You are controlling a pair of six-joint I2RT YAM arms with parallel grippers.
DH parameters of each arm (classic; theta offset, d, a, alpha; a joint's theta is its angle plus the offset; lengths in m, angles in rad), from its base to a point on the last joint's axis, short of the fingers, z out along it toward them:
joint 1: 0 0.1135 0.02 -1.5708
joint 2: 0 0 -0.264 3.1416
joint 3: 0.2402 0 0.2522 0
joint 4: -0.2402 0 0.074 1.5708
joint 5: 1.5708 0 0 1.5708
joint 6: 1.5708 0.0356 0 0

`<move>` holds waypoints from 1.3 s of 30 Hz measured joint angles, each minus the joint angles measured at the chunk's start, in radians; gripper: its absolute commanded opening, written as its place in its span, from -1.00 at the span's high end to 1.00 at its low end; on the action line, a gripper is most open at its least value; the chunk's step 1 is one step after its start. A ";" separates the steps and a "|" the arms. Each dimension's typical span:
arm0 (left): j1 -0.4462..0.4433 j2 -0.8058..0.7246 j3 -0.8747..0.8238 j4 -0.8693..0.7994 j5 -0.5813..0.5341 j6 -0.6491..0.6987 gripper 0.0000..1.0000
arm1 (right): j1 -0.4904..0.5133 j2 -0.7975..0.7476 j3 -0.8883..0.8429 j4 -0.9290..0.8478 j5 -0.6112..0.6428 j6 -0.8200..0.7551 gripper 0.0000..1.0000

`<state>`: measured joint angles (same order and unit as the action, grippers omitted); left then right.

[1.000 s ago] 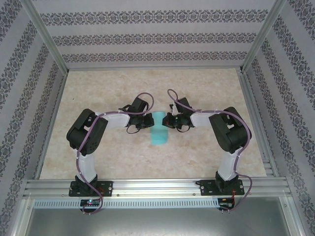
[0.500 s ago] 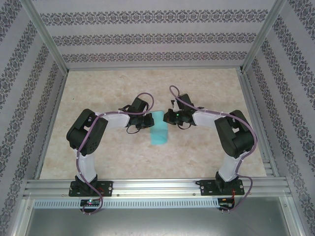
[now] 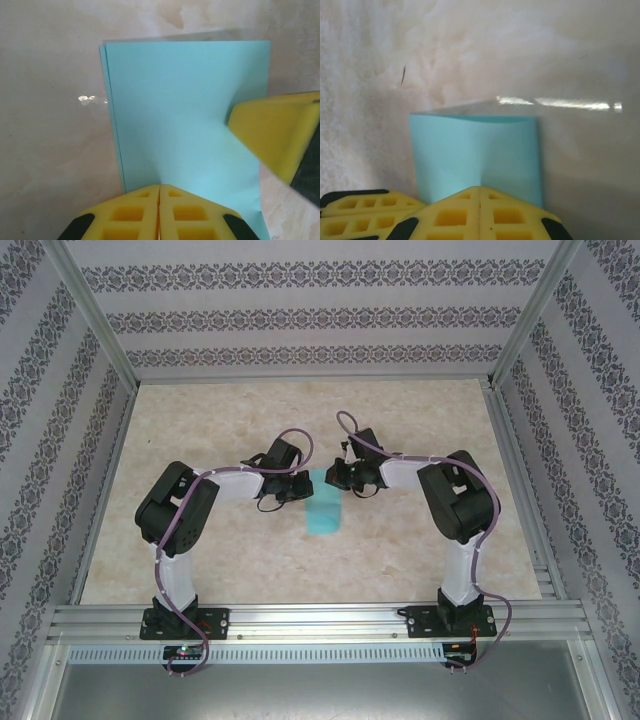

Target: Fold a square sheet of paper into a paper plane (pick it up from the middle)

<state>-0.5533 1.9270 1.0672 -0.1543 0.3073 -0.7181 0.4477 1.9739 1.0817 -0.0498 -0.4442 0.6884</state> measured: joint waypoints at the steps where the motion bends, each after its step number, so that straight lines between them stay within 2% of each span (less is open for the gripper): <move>1: 0.000 0.000 0.000 0.000 0.000 0.000 0.83 | -0.014 0.000 -0.005 0.006 0.001 0.002 0.97; 9: 0.000 -0.001 -0.002 0.000 0.000 0.007 0.83 | -0.084 -0.036 -0.020 -0.006 0.021 0.011 0.98; 16: -0.002 -0.001 0.000 0.000 -0.001 0.007 0.81 | 0.002 -0.114 -0.011 0.029 0.042 0.034 0.97; 23: -0.003 -0.001 0.000 0.000 -0.003 0.007 0.81 | 0.034 0.013 0.055 0.047 0.020 0.068 0.97; 32: -0.003 -0.001 -0.003 0.000 -0.003 0.008 0.81 | -0.055 0.060 0.055 0.055 0.022 0.080 0.98; 39: -0.003 -0.005 -0.018 0.018 -0.003 0.008 0.81 | -0.097 0.016 0.037 0.040 0.101 0.076 0.98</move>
<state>-0.5568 1.9221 1.0496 -0.1364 0.3042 -0.7105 0.3504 1.9900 1.1191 -0.0097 -0.3428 0.7643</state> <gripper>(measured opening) 0.095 0.050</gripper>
